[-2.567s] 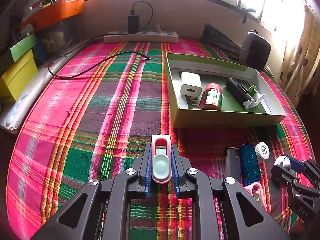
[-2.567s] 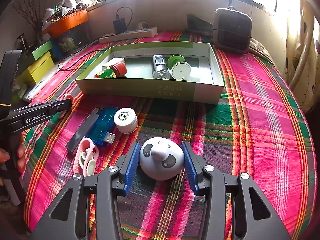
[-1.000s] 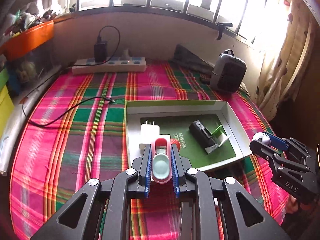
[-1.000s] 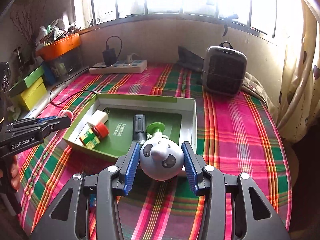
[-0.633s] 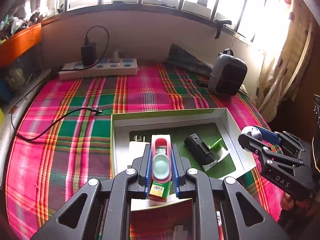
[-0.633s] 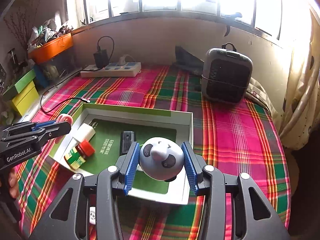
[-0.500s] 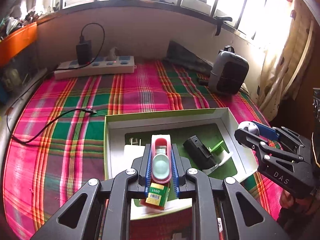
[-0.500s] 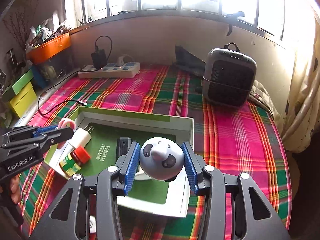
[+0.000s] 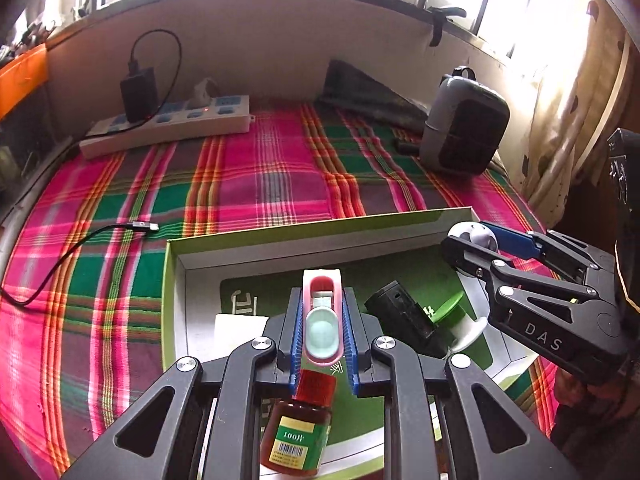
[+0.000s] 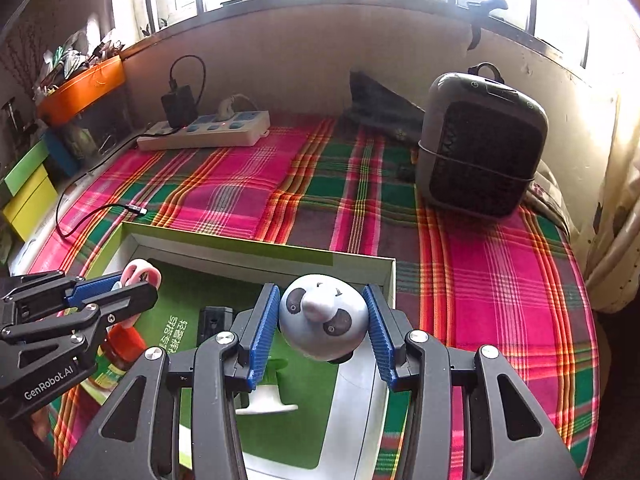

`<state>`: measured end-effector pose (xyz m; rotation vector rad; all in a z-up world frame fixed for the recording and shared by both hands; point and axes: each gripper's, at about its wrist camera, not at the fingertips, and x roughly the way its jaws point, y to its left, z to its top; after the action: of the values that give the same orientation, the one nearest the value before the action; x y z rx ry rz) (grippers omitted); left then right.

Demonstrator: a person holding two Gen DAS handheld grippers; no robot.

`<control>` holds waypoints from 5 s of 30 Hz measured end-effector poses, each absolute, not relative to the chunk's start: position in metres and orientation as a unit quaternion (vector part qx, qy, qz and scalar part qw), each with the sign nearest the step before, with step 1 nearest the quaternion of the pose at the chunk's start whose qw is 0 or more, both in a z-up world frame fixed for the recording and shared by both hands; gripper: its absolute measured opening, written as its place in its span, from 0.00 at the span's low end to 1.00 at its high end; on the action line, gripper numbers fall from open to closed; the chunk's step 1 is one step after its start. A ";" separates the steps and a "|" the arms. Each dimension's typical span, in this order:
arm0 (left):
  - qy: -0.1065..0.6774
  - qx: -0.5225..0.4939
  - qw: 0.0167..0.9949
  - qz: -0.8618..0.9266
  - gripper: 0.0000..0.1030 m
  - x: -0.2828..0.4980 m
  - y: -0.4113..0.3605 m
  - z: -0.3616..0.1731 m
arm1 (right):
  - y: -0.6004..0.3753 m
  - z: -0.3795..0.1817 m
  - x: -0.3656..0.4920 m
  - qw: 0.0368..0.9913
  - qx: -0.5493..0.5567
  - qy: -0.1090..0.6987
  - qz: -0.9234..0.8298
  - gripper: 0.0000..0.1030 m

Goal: Organize rigid objects
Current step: 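Carry the pink holder and panda toy over the green tray with both tools, then lower both items into the tray and open both tools, then withdraw both tools from the tray toward the remaining items, then close the right tool on the white hook while the left tool approaches the grey lighter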

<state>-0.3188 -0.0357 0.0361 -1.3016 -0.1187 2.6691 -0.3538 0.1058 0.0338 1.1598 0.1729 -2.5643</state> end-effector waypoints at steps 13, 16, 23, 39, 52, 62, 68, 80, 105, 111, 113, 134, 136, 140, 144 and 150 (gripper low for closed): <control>-0.034 -0.454 0.082 0.886 0.16 -0.327 -0.033 0.020 | 0.102 0.017 -0.359 0.166 0.415 0.070 -0.892 0.43; -0.034 -0.458 0.080 0.885 0.17 -0.328 -0.034 0.017 | 0.101 0.015 -0.360 0.165 0.416 0.073 -0.891 0.43; -0.038 -0.460 0.082 0.883 0.17 -0.331 -0.035 0.014 | 0.100 0.014 -0.359 0.165 0.413 0.078 -0.892 0.43; -0.025 -0.458 0.087 0.884 0.29 -0.330 -0.031 0.014 | 0.098 0.015 -0.359 0.169 0.412 0.076 -0.892 0.44; -0.026 -0.448 0.086 0.890 0.36 -0.321 -0.034 0.022 | 0.098 0.023 -0.354 0.170 0.400 0.067 -0.898 0.47; -0.019 -0.436 0.066 0.898 0.36 -0.302 -0.035 0.034 | 0.098 0.035 -0.339 0.167 0.389 0.061 -0.904 0.47; -0.018 -0.428 0.064 0.901 0.36 -0.286 -0.035 0.044 | 0.100 0.042 -0.324 0.164 0.385 0.056 -0.907 0.47; -0.023 -0.420 0.052 0.906 0.36 -0.250 -0.042 0.059 | 0.103 0.055 -0.287 0.168 0.374 0.054 -0.911 0.47; -0.044 -0.411 0.027 0.910 0.36 -0.178 -0.063 0.056 | 0.106 0.054 -0.204 0.192 0.373 0.036 -0.907 0.47; -0.052 -0.413 0.017 0.909 0.36 -0.166 -0.072 0.051 | 0.103 0.045 -0.186 0.209 0.385 0.023 -0.899 0.47; -0.058 -0.413 0.016 0.909 0.36 -0.163 -0.076 0.050 | 0.101 0.042 -0.180 0.215 0.387 0.020 -0.896 0.47; -0.081 -0.423 0.007 0.903 0.36 -0.143 -0.097 0.035 | 0.052 0.010 -0.139 0.271 0.425 0.064 -0.862 0.47; -0.082 -0.423 0.008 0.902 0.36 -0.141 -0.098 0.034 | 0.049 0.007 -0.138 0.267 0.427 0.071 -0.861 0.47; -0.085 -0.424 0.008 0.902 0.36 -0.139 -0.101 0.032 | 0.045 0.004 -0.138 0.261 0.426 0.089 -0.862 0.47; -0.087 -0.424 0.010 0.901 0.36 -0.139 -0.102 0.031 | 0.042 0.001 -0.138 0.254 0.427 0.097 -0.863 0.47; -0.087 -0.428 0.017 0.899 0.36 -0.140 -0.100 0.028 | 0.040 -0.002 -0.137 0.246 0.427 0.107 -0.864 0.36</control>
<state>-0.1396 -0.0999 0.0279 -1.3311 -0.2705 2.7942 -0.1373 0.0402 -0.0018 1.1646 0.2919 -2.3571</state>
